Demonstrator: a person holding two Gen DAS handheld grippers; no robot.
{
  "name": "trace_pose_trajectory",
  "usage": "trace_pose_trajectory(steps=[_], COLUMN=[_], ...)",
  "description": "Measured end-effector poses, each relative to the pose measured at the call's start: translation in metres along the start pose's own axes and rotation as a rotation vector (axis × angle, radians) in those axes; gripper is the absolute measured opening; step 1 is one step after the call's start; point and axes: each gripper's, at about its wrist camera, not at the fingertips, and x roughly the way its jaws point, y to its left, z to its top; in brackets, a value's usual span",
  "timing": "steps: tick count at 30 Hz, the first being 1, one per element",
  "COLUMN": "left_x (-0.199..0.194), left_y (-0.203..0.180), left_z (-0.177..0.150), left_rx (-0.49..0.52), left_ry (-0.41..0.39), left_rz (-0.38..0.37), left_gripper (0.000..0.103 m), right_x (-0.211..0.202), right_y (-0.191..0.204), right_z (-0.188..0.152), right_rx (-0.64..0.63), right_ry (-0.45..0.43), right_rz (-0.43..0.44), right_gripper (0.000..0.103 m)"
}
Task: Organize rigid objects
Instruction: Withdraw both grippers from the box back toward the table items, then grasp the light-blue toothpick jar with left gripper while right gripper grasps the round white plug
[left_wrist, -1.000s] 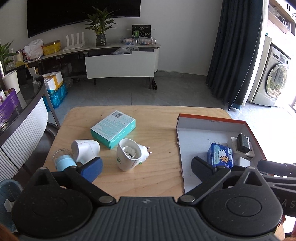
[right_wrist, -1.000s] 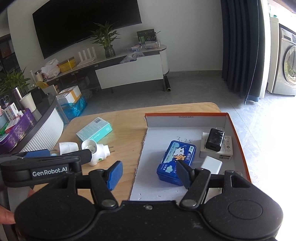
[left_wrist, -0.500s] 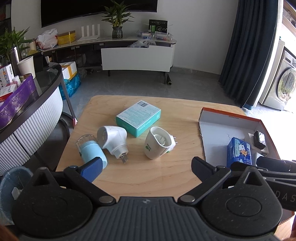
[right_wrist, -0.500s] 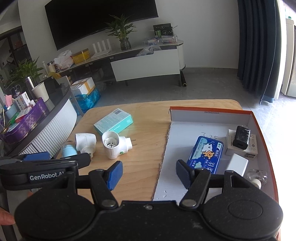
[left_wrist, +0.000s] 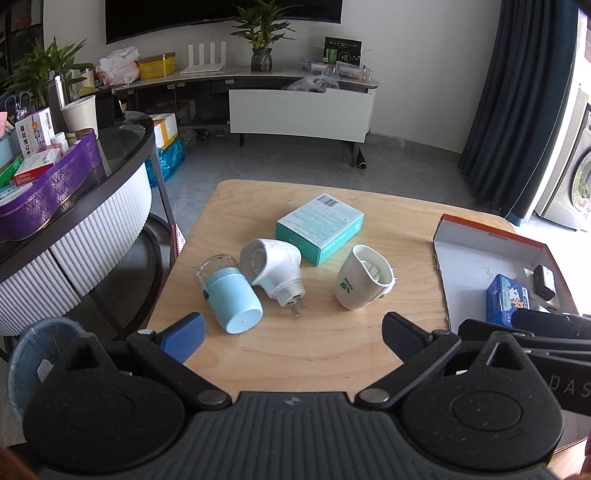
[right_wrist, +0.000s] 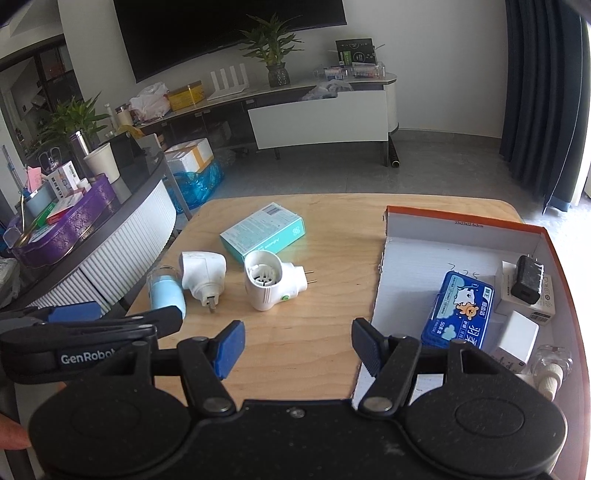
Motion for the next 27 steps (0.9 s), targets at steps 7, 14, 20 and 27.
trace_pose_trajectory(steps=[7, 14, 20, 27], left_x=[0.004, 0.014, 0.023, 0.053], left_y=[0.016, 0.031, 0.043, 0.061], left_z=[-0.006, -0.011, -0.014, -0.008], left_rx=[-0.027, -0.048, -0.071, -0.110], left_ry=[0.013, 0.030, 0.028, 0.035], left_rz=[0.000, 0.015, 0.022, 0.066], left_gripper=[0.103, 0.103, 0.103, 0.103], right_x=[0.010, 0.026, 0.036, 0.041], right_y=[0.012, 0.024, 0.030, 0.027], right_z=[-0.001, -0.004, -0.006, -0.009], right_rx=[-0.019, -0.036, -0.045, -0.039], right_ry=[0.016, 0.044, 0.055, 0.060], right_rz=[0.013, 0.032, 0.043, 0.048], right_gripper=[0.077, 0.078, 0.077, 0.077])
